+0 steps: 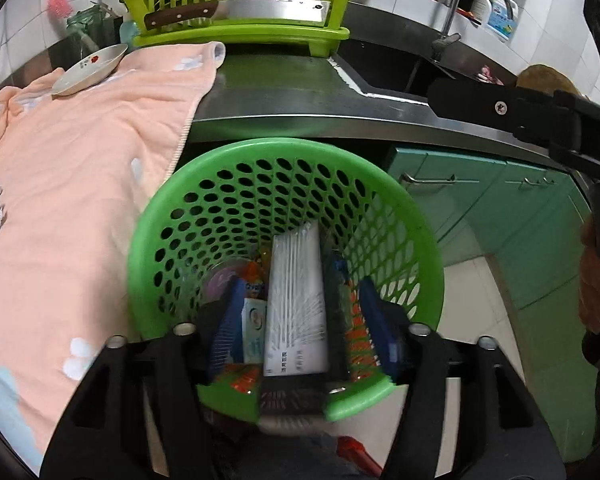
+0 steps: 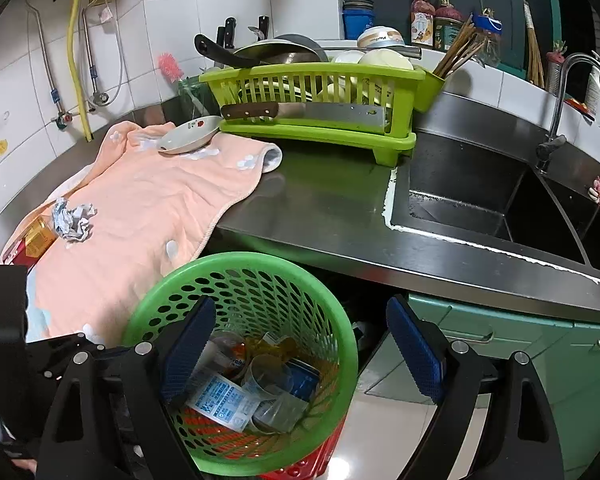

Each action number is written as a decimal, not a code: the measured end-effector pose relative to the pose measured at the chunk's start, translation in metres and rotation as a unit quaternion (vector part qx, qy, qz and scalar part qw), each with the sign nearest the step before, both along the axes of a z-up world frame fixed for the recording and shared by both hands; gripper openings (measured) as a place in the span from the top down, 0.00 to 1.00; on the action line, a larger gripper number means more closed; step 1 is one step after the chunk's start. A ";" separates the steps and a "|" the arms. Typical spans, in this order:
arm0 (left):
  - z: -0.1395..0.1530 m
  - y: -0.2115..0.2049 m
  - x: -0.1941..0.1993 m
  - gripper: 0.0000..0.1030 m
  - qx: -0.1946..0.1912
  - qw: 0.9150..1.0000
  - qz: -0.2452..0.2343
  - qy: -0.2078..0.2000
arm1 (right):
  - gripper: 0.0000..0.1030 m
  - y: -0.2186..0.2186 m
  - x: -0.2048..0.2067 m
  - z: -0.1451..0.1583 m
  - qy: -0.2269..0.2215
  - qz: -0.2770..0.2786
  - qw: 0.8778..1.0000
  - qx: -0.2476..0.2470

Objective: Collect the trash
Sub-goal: 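Drop the plastic cup into the green basket while the left tool drops the black box in, then move both tools back over the bottle and foil on the towel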

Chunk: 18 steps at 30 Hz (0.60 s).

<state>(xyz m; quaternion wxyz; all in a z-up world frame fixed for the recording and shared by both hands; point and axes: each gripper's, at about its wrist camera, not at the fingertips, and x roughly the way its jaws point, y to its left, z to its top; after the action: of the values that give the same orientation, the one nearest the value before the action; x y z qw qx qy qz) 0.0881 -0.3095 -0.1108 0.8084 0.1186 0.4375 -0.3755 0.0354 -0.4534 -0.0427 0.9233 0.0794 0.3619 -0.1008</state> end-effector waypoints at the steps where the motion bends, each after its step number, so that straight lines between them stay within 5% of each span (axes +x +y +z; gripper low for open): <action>1: 0.001 0.000 -0.001 0.38 -0.004 1.000 -0.002 0.000 | 0.18 -0.001 0.000 0.001 -0.001 0.000 1.000 0.001; 18: 0.019 0.070 0.013 0.38 -0.005 0.998 0.054 -0.020 | 0.15 0.035 0.015 0.011 -0.011 0.037 0.999 0.003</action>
<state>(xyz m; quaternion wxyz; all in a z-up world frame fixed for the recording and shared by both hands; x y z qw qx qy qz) 0.1010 -0.2391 -0.0917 0.8370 0.0979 0.4248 -0.3308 0.0503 -0.4189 -0.0318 0.9303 0.0695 0.3543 -0.0642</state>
